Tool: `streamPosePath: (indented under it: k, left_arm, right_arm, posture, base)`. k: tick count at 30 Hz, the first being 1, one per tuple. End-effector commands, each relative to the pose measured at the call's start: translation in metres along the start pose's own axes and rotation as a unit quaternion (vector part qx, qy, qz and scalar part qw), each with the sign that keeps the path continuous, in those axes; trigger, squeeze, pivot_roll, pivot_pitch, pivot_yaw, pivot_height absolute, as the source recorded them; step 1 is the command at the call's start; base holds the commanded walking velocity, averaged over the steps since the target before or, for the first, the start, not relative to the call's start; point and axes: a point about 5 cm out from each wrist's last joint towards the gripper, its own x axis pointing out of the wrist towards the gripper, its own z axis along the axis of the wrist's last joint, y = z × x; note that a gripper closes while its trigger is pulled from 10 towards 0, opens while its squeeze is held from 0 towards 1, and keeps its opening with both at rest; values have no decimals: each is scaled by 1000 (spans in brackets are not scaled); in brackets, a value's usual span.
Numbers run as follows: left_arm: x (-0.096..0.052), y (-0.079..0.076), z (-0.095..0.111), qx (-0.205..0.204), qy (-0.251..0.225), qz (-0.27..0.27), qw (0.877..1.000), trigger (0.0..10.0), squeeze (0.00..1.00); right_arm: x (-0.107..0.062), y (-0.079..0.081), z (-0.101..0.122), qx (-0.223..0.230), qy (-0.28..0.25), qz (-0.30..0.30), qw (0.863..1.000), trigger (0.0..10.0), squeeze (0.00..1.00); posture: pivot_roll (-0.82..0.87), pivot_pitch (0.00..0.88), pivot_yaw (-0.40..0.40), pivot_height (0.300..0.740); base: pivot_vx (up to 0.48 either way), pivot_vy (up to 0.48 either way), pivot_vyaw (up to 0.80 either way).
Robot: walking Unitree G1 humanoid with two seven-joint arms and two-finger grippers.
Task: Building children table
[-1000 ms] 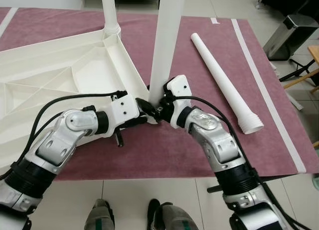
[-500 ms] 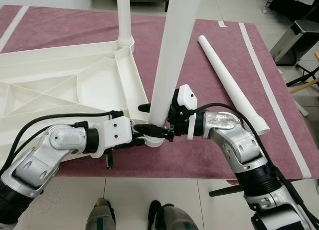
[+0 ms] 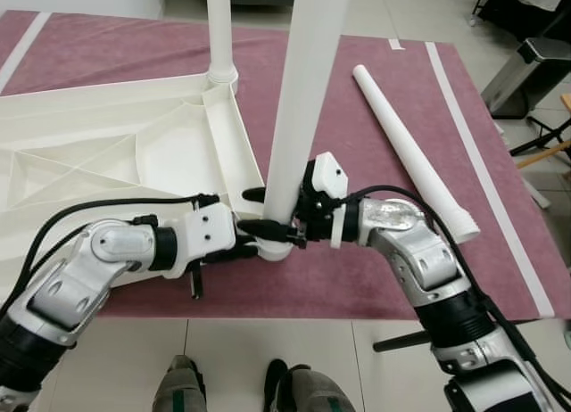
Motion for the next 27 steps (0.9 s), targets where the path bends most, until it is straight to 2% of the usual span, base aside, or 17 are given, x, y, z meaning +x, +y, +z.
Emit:
streamPosePath:
  k: [1, 2, 5, 7, 8, 10, 11, 12, 13, 15, 18, 20, 21, 22, 23, 25, 27]
  left_arm:
    - [2, 5, 28, 51, -54, -3, 997, 0, 0]
    - [6, 10, 29, 48, -57, 6, 997, 0, 0]
    - [9, 15, 29, 45, -58, 16, 997, 0, 0]
    - [17, 25, 28, 39, -55, 31, 997, 0, 0]
    - [17, 25, 28, 39, -55, 31, 997, 0, 0]
    - [24, 35, 27, 35, -51, 49, 997, 0, 0]
    - [24, 35, 27, 35, -51, 49, 997, 0, 0]
    - [27, 39, 27, 33, -50, 56, 997, 0, 0]
    - [27, 39, 27, 33, -50, 56, 997, 0, 0]
    - [34, 48, 27, 30, -47, 72, 996, 0, 0]
    - [36, 51, 27, 29, -47, 76, 996, 0, 0]
    - [37, 50, 27, 28, -46, 76, 996, 0, 0]
    - [37, 49, 25, 27, -44, 74, 996, 0, 0]
    - [37, 49, 25, 27, -44, 74, 996, 0, 0]
    - [36, 46, 21, 25, -39, 71, 996, 0, 0]
    - [34, 41, 15, 21, -32, 65, 997, 0, 0]
    - [36, 38, 11, 19, -29, 63, 997, 0, 0]
  right_arm:
    - [4, -5, -23, 13, 69, -59, 996, 0, 0]
    - [7, -7, -28, 16, 87, -92, 992, 0, 0]
    - [9, -10, -32, 25, 99, -124, 987, 0, 0]
    - [15, -16, -38, 33, 118, -198, 972, 0, 0]
    - [15, -16, -38, 33, 118, -198, 972, 0, 0]
    - [18, -23, -42, 55, 130, -291, 946, 0, 0]
    - [18, -23, -42, 55, 130, -291, 946, 0, 0]
    - [18, -25, -44, 63, 133, -322, 935, 0, 0]
    - [18, -25, -44, 63, 133, -322, 935, 0, 0]
    - [22, -26, -48, 83, 138, -372, 914, 0, 0]
    - [25, -23, -48, 87, 132, -380, 911, 0, 0]
    - [28, -19, -47, 90, 121, -373, 916, 0, 0]
    - [31, -15, -45, 88, 111, -361, 922, 1333, 0]
    - [31, -15, -45, 88, 111, -361, 922, 1333, 0]
    - [32, -11, -41, 73, 93, -339, 933, 10000, 0]
    - [33, -5, -37, 57, 75, -310, 946, 10000, 0]
    - [32, -4, -38, 52, 74, -308, 947, 10000, 0]
  posture:
    - [158, 177, -51, 740]
    - [156, 178, -49, 740]
    - [155, 177, -49, 740]
    - [152, 179, -46, 740]
    - [152, 179, -46, 740]
    - [149, 182, -44, 740]
    - [149, 182, -44, 740]
    - [149, 182, -44, 740]
    - [149, 182, -44, 740]
    - [147, 183, -41, 740]
    - [145, 185, -36, 740]
    - [144, 186, -34, 740]
    - [144, 187, -34, 740]
    - [144, 187, -34, 740]
    - [144, 189, -33, 740]
    - [145, 191, -35, 740]
    - [148, 194, -37, 740]
  base:
    - [0, 0, 0]
    - [0, 0, 0]
    - [0, 0, 0]
    - [0, 0, 0]
    - [0, 0, 0]
    - [0, 0, 0]
    - [0, 0, 0]
    - [0, 0, 0]
    - [0, 0, 0]
    - [0, 0, 0]
    - [0, 0, 0]
    - [0, 0, 0]
    - [0, 0, 0]
    - [0, 0, 0]
    - [0, 0, 0]
    - [0, 0, 0]
    - [0, 0, 0]
